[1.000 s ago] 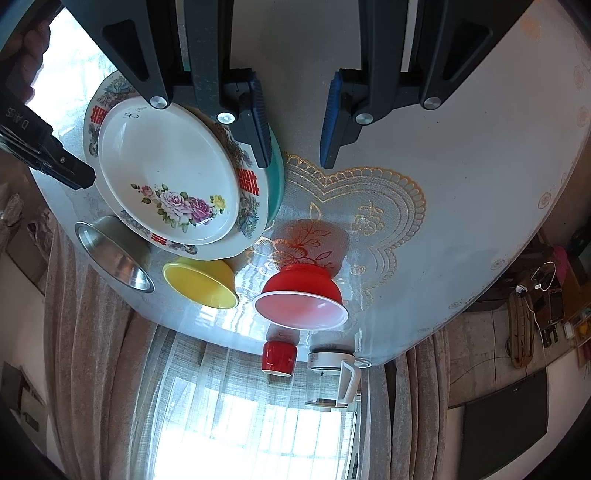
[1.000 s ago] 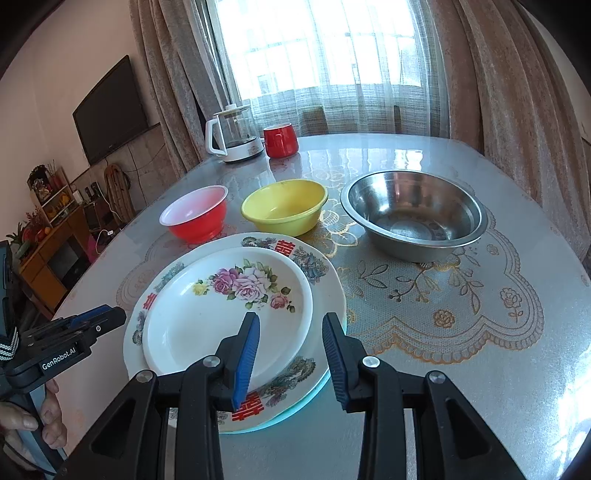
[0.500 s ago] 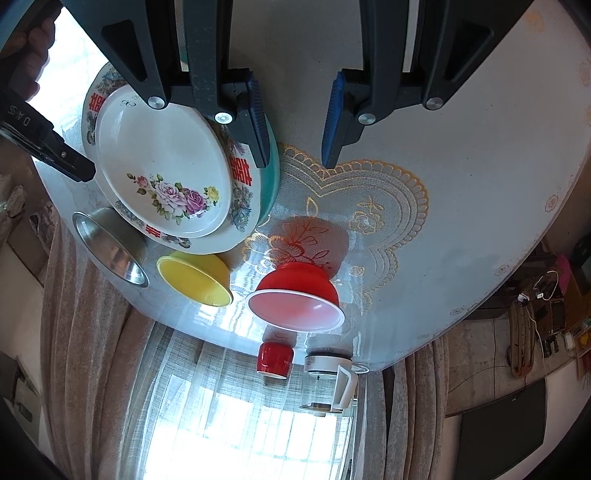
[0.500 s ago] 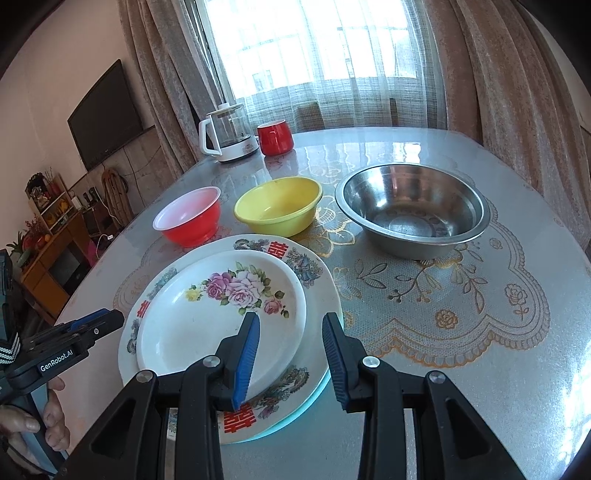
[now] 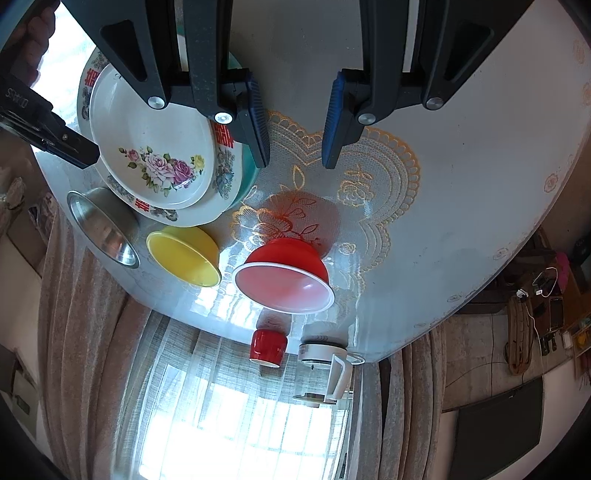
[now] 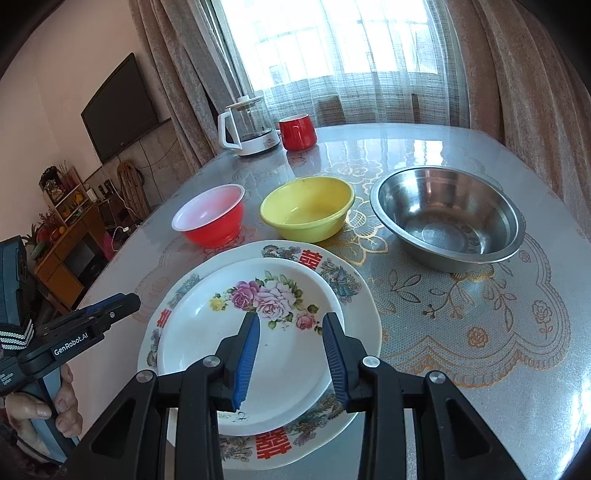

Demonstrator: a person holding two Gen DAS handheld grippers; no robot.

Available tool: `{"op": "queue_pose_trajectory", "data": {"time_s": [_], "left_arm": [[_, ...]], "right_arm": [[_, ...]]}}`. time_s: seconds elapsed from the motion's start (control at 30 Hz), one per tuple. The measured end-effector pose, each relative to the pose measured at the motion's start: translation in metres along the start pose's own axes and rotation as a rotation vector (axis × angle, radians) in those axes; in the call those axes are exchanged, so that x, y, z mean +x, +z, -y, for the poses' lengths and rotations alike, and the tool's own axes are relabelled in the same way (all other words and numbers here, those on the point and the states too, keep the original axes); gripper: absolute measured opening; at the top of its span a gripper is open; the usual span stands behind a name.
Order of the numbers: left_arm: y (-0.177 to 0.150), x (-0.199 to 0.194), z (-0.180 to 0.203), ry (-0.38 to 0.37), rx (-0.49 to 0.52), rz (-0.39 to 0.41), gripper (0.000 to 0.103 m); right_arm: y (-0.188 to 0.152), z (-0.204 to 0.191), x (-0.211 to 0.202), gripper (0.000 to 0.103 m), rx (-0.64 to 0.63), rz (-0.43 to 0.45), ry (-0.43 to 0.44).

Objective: Organize plates and bowls
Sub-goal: 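Move the right gripper to the rim of the steel bowl, then close the right gripper on the steel bowl rim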

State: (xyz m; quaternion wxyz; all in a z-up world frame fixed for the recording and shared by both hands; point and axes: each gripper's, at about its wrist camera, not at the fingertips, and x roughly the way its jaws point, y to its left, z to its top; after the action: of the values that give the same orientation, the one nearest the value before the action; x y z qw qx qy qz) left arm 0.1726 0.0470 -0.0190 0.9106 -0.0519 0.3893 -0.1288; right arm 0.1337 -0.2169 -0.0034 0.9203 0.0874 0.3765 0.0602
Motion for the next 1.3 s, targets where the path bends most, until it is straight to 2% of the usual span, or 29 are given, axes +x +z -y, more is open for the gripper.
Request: {"op": "queue_pose_trajectory", "data": {"time_s": [0.17, 0.33, 0.67, 0.9, 1.3], "left_arm": [[0.004, 0.002, -0.001, -0.002, 0.006, 0.008, 0.030], [0.008, 0.004, 0.006, -0.029, 0.018, 0.005, 0.030], [0.022, 0.007, 0.051, -0.124, 0.103, 0.003, 0.030], [0.037, 0.020, 0.094, -0.213, 0.160, -0.022, 0.030], [0.059, 0.056, 0.167, -0.351, 0.216, -0.120, 0.030]], "right_arm": [[0.003, -0.005, 0.005, 0.036, 0.004, -0.015, 0.032], [0.002, -0.003, 0.009, 0.036, 0.013, -0.023, 0.023], [0.008, 0.020, 0.000, 0.036, 0.062, 0.007, -0.013], [0.016, 0.061, -0.011, 0.036, 0.149, 0.033, -0.078], [0.030, 0.149, -0.028, 0.036, 0.366, 0.089, -0.209]]}}
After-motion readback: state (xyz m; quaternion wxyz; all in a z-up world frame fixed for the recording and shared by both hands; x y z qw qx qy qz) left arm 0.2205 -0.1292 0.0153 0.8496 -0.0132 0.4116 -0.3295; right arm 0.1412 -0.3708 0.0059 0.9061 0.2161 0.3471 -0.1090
